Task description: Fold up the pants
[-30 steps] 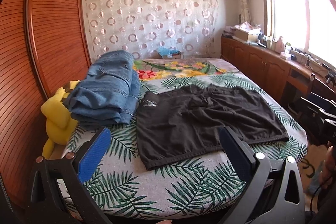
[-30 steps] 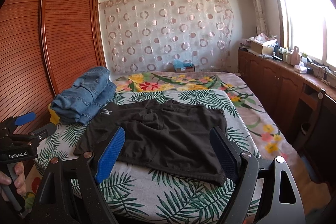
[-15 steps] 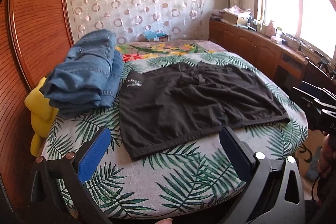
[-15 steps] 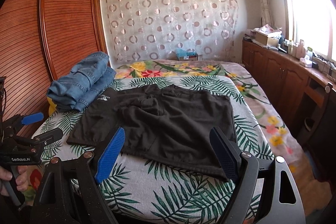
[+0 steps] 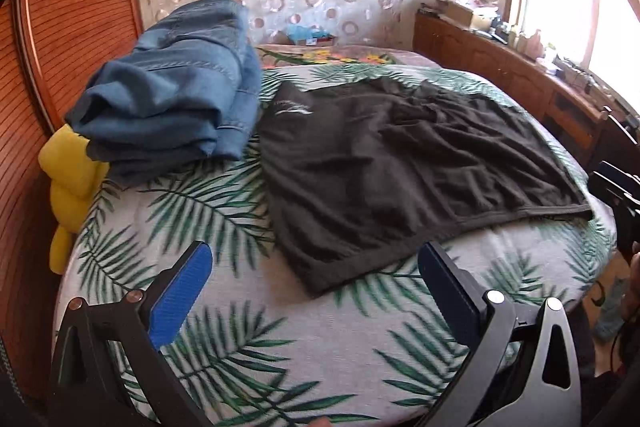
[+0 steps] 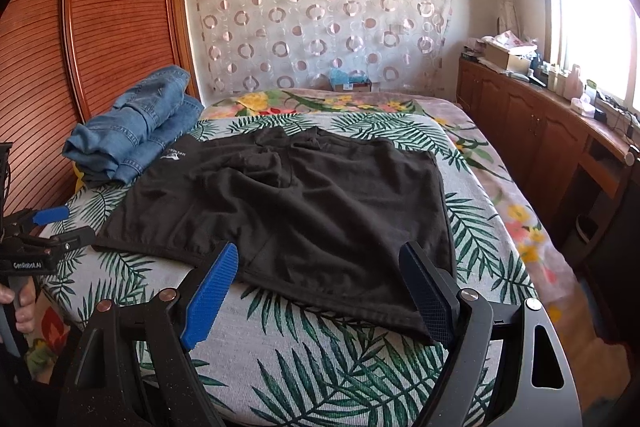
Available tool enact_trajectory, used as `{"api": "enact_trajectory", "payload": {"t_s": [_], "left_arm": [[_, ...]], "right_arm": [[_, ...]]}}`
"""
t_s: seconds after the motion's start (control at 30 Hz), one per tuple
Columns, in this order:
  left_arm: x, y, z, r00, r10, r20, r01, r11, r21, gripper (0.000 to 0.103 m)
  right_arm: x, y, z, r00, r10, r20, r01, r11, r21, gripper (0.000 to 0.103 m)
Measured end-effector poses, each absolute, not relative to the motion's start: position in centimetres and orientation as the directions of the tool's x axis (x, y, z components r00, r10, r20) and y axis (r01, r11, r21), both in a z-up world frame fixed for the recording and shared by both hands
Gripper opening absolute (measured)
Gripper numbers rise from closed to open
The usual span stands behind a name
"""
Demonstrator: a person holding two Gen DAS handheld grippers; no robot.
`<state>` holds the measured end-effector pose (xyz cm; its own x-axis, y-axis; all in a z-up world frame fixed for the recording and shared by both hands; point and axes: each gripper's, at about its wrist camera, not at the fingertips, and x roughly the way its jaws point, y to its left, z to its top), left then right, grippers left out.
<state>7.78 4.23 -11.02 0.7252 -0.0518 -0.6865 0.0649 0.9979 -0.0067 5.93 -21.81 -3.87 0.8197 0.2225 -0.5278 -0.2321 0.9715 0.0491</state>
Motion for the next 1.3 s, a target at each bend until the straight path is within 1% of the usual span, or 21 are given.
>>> {"api": "enact_trajectory", "payload": {"t_s": [0.07,0.1,0.17,0.27,0.33,0.4,0.43,0.47,0.57,0.63,0.7,0.73,0.8,0.9,1.0,1.13,1.3], "left_arm": [[7.9,4.8,-11.3,0.722,-0.066,-0.688,0.069,0.997,-0.024,0.102],[8.0,5.1,-11.4,0.72,-0.07,-0.69,0.069,0.997,-0.03,0.099],[8.2,5.5,-11.6,0.715,-0.074,-0.695,0.066,0.997,-0.038,0.096],[8.7,6.0,-12.2,0.698,-0.079,-0.712,0.062,0.997,-0.05,0.085],[9.0,6.1,-12.6,0.685,-0.073,-0.725,0.058,0.997,-0.046,0.08],[9.2,5.9,-13.0,0.669,-0.079,-0.74,0.065,0.997,-0.047,0.069],[9.2,5.9,-13.2,0.666,-0.084,-0.741,0.07,0.996,-0.05,0.067],[9.2,5.8,-13.4,0.659,-0.094,-0.746,0.076,0.995,-0.058,0.062],[9.1,6.0,-13.6,0.661,-0.101,-0.744,0.072,0.995,-0.071,0.059],[8.9,6.1,-13.5,0.661,-0.101,-0.744,0.065,0.995,-0.078,0.052],[8.7,6.0,-13.5,0.658,-0.121,-0.743,0.078,0.993,-0.093,0.041],[8.5,5.9,-13.4,0.655,-0.13,-0.744,0.088,0.992,-0.096,0.038],[8.5,5.8,-13.3,0.644,-0.156,-0.749,0.106,0.988,-0.115,0.023],[8.4,5.4,-13.1,0.637,-0.168,-0.753,0.123,0.986,-0.116,0.013],[8.9,5.2,-12.6,0.64,-0.18,-0.747,0.142,0.983,-0.115,0.008],[9.3,4.9,-11.4,0.665,-0.201,-0.72,0.159,0.979,-0.127,0.007],[10.1,3.9,-11.0,0.667,-0.211,-0.715,0.182,0.976,-0.118,0.006]], "right_arm": [[5.9,-21.6,-3.8,0.817,0.222,-0.532,-0.235,0.971,0.043,0.084],[5.9,-21.6,-3.9,0.817,0.222,-0.532,-0.235,0.971,0.044,0.084],[5.8,-21.6,-3.9,0.816,0.224,-0.533,-0.235,0.971,0.049,0.084],[6.0,-21.6,-4.1,0.812,0.228,-0.537,-0.231,0.971,0.062,0.084],[5.9,-21.7,-4.1,0.808,0.228,-0.543,-0.228,0.971,0.067,0.084],[5.9,-21.8,-4.0,0.808,0.227,-0.544,-0.227,0.972,0.068,0.084],[5.8,-21.9,-3.9,0.809,0.227,-0.542,-0.226,0.972,0.069,0.084],[5.7,-21.9,-3.8,0.81,0.227,-0.541,-0.225,0.972,0.07,0.084],[5.6,-21.9,-3.7,0.812,0.233,-0.535,-0.228,0.971,0.077,0.084],[5.9,-22.0,-3.9,0.812,0.238,-0.533,-0.23,0.97,0.081,0.084],[6.2,-22.0,-3.9,0.812,0.241,-0.531,-0.233,0.969,0.084,0.084],[6.2,-22.0,-3.9,0.813,0.242,-0.53,-0.233,0.969,0.086,0.084],[6.4,-22.2,-4.0,0.812,0.244,-0.531,-0.231,0.969,0.091,0.084],[6.7,-22.4,-4.2,0.811,0.241,-0.533,-0.225,0.97,0.096,0.084],[6.9,-22.6,-4.3,0.811,0.233,-0.536,-0.216,0.972,0.094,0.084],[6.8,-22.9,-4.2,0.814,0.225,-0.536,-0.199,0.974,0.106,0.084],[6.8,-23.1,-4.3,0.815,0.219,-0.536,-0.193,0.976,0.105,0.084]]}}
